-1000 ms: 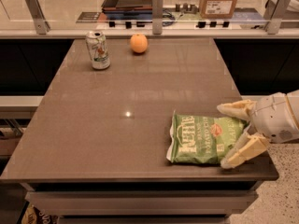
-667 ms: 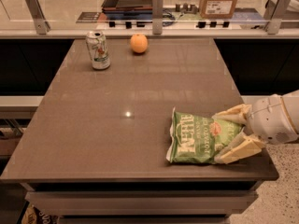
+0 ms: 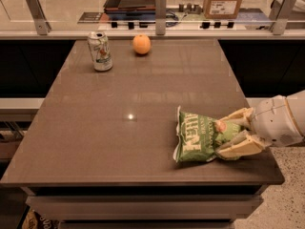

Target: Move green jalapeno chip bag near 7up can

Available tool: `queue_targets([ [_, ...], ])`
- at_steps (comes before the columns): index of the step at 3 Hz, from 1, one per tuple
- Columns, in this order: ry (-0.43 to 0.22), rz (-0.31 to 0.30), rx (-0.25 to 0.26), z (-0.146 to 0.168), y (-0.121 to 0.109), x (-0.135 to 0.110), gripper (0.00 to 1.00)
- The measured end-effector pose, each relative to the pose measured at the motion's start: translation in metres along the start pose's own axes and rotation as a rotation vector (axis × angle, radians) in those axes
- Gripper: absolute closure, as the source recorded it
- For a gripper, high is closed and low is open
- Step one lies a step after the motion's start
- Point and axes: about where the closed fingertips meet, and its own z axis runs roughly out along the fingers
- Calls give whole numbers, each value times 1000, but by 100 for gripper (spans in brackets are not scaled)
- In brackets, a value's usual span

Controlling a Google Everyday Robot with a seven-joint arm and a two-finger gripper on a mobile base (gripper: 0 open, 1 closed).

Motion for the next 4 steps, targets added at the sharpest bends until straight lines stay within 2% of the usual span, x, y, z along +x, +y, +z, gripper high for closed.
queue_targets([
  [1, 0, 0, 0, 0, 0, 0, 100],
  [4, 0, 0, 0, -1, 0, -1, 100],
])
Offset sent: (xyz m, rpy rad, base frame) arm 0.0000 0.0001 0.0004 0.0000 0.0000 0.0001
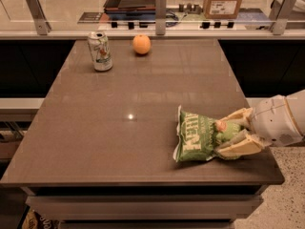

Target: Move green jalapeno chip bag near 7up can

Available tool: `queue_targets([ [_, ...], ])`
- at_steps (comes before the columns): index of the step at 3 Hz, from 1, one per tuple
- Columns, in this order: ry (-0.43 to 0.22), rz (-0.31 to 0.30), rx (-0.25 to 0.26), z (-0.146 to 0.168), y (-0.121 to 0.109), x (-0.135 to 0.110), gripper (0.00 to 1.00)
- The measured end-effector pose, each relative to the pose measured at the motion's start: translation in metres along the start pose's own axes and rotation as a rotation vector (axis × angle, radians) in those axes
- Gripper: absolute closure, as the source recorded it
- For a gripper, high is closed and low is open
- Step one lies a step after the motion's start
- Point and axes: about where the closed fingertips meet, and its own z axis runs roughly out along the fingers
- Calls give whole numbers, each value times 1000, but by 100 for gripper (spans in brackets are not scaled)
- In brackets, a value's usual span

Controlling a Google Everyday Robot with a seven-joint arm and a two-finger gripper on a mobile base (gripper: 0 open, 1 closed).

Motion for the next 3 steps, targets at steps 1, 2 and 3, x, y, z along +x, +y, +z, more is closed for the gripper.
queue_targets([
  [1, 0, 0, 0, 0, 0, 0, 100],
  [2, 20, 34, 54, -11, -19, -19, 100],
  [3, 47, 92, 170, -38, -46, -49, 100],
])
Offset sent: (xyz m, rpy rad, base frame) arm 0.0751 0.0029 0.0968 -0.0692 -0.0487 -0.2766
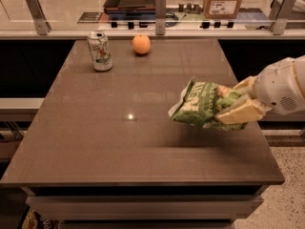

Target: Move green jalapeno chip bag near 7up can

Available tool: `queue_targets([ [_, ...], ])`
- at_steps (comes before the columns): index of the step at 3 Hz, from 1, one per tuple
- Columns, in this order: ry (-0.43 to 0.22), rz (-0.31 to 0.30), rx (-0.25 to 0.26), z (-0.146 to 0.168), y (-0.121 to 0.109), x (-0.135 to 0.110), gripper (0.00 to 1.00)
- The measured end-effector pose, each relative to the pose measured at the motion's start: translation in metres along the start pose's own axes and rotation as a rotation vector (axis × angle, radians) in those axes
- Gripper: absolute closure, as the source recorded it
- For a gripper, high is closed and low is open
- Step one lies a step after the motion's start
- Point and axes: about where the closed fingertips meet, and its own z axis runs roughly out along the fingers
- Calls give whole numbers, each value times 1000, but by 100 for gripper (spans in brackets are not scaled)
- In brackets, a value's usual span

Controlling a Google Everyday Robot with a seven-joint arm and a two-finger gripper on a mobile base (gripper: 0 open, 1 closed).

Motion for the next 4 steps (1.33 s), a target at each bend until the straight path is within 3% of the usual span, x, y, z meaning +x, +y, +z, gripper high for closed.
queue_targets([
  [1, 27, 40, 81, -20, -17, -23, 100],
  [2, 55, 34, 114, -21, -32, -46, 100],
  [4, 123, -36, 158, 12, -69, -89, 100],
])
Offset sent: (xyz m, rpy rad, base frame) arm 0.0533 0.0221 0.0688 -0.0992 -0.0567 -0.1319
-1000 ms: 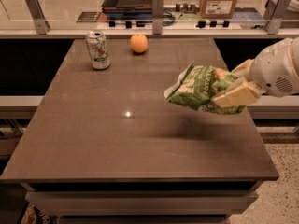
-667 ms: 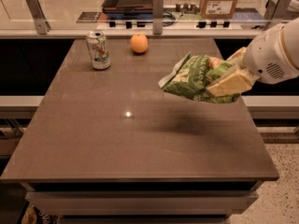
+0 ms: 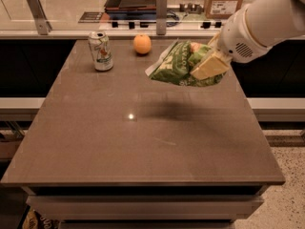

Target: Move green jalapeno chip bag near 7up can

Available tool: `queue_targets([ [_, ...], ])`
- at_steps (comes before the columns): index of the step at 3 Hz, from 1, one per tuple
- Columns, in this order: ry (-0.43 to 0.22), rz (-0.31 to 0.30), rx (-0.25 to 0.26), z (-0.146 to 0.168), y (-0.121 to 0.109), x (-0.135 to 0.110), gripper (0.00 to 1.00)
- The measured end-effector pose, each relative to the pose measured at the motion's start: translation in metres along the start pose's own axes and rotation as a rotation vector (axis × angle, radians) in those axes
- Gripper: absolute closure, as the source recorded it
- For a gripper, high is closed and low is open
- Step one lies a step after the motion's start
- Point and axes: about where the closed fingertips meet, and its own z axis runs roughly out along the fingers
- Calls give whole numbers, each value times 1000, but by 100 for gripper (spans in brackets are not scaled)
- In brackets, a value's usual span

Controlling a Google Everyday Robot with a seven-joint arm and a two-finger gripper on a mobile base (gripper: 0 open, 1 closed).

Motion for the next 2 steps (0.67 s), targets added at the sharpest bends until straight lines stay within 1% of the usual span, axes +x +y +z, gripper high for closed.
queue_targets([
  [1, -24, -33, -1, 20, -17, -18, 100],
  [2, -58, -69, -21, 41, -32, -36, 100],
])
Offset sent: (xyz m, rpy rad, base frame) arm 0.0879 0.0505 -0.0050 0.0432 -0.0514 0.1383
